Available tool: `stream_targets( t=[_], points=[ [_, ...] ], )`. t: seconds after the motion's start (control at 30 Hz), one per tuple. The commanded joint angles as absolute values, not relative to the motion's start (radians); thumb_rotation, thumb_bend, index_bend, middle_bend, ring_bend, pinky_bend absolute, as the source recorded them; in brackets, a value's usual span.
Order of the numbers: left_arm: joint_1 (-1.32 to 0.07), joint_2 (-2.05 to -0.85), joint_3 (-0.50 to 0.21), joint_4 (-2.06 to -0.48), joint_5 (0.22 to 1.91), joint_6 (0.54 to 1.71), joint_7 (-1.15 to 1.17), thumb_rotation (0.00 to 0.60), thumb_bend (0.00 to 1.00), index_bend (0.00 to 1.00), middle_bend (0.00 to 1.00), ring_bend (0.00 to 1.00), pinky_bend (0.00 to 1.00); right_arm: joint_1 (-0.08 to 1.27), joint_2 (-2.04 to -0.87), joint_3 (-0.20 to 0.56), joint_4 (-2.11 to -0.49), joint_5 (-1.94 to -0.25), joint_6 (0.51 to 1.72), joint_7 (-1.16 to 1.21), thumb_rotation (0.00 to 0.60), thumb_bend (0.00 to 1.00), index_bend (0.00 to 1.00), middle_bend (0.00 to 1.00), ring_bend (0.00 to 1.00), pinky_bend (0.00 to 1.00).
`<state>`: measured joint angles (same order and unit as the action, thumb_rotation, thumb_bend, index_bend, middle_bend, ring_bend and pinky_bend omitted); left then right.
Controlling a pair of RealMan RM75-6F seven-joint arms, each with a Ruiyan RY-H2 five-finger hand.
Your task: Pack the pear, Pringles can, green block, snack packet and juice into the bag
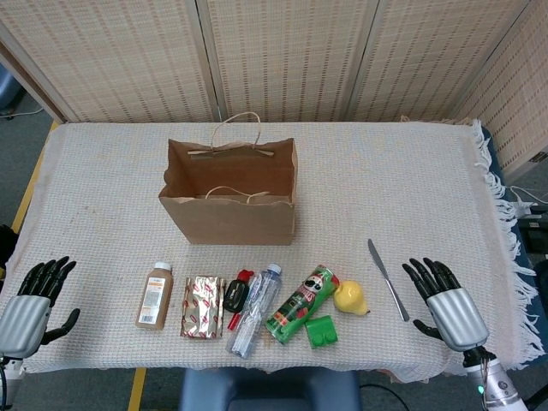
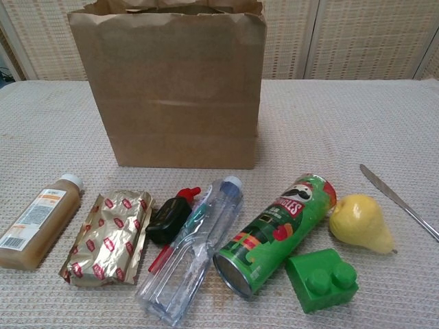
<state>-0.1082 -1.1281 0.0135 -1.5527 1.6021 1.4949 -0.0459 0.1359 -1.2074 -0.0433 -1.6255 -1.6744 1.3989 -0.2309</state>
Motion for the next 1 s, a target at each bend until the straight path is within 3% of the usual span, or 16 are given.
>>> stream_targets(
  t=[0.03, 0.5, 1.0],
  points=[
    [-0.109, -1.129, 0.013, -1.553, 1.601, 1.493, -0.044, 0.600, 0.36, 0.00, 0.00, 0.00, 0.05, 0.165, -1.223, -0.036, -1.663, -1.625, 1.319, -0.291, 0.600, 0.00, 0.08, 0.09, 0.06, 0.16],
    [-0.104, -1.114, 0.019, -1.562, 1.610, 1.501, -0.074, 0.600, 0.37, 0.00, 0.00, 0.00, 0.05, 0.269, -1.376, 0.024, -1.706, -1.491, 1.155, -0.505, 0.600, 0.00, 0.10, 0.09, 0.06, 0.16],
    [-0.106, -1.104, 0.023, -1.572, 1.620, 1.500, -0.096, 0.600, 0.37, 0.00, 0.00, 0.00, 0.05, 0.332, -1.520, 0.049, -1.629, -1.394, 1.103, -0.626, 0.600, 0.00, 0.15, 0.09, 0.06, 0.18]
  ],
)
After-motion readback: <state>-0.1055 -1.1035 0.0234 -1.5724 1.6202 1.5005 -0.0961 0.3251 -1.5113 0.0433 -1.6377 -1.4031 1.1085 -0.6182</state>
